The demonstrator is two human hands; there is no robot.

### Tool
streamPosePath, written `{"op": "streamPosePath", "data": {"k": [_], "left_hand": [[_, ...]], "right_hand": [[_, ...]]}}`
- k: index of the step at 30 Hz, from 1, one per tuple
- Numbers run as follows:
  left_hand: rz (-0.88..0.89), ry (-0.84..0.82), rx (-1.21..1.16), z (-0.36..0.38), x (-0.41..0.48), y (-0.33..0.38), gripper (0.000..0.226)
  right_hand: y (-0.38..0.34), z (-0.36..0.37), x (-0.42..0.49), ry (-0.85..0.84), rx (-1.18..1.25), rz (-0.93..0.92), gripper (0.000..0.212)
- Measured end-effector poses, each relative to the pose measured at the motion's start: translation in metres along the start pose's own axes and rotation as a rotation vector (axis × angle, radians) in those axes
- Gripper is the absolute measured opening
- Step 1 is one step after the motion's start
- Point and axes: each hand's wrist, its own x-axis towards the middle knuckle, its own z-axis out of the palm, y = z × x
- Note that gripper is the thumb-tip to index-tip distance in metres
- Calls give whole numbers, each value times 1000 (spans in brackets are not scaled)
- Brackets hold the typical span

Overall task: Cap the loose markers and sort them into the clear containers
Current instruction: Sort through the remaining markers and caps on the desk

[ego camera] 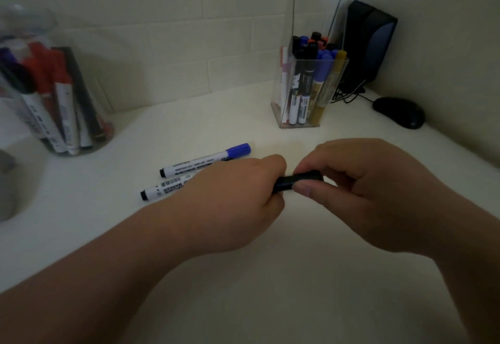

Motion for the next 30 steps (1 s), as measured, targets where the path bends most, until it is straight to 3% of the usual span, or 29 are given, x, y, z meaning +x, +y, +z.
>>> {"op": "streamPosePath", "data": {"k": [7,11,13,14,15,17,19,20,24,27,30], "left_hand": [[24,22,-3,6,3,-3,12],[-16,63,-222,12,7,-7,11],[-111,144,-429,12,10,-14,17],[-159,185,-563,10,12,-17,17],[-197,222,-685,7,13,-20,16],[-228,282,-813,3,16,-23,12],[-217,321,-847,1,17,-24,9],[-207,333,-865,1,17,-24,10],[-204,347,-919,3,15,-23,13],[-194,323,-921,1,13,-22,11],[-164,283,-895,1,10,-20,8]], "right_hand": [[-4,10,4,23,34,145,42],[4,0,3,308,172,277,47],[22,-6,4,500,245,343,48],[33,-5,4,516,235,396,44],[44,-1,6,453,201,449,36],[57,15,12,162,89,478,15],[56,32,17,-101,40,441,30],[56,39,20,-152,31,399,36],[52,50,28,-138,-13,228,24],[50,40,23,-80,6,259,14],[54,19,12,102,470,330,10]]}}
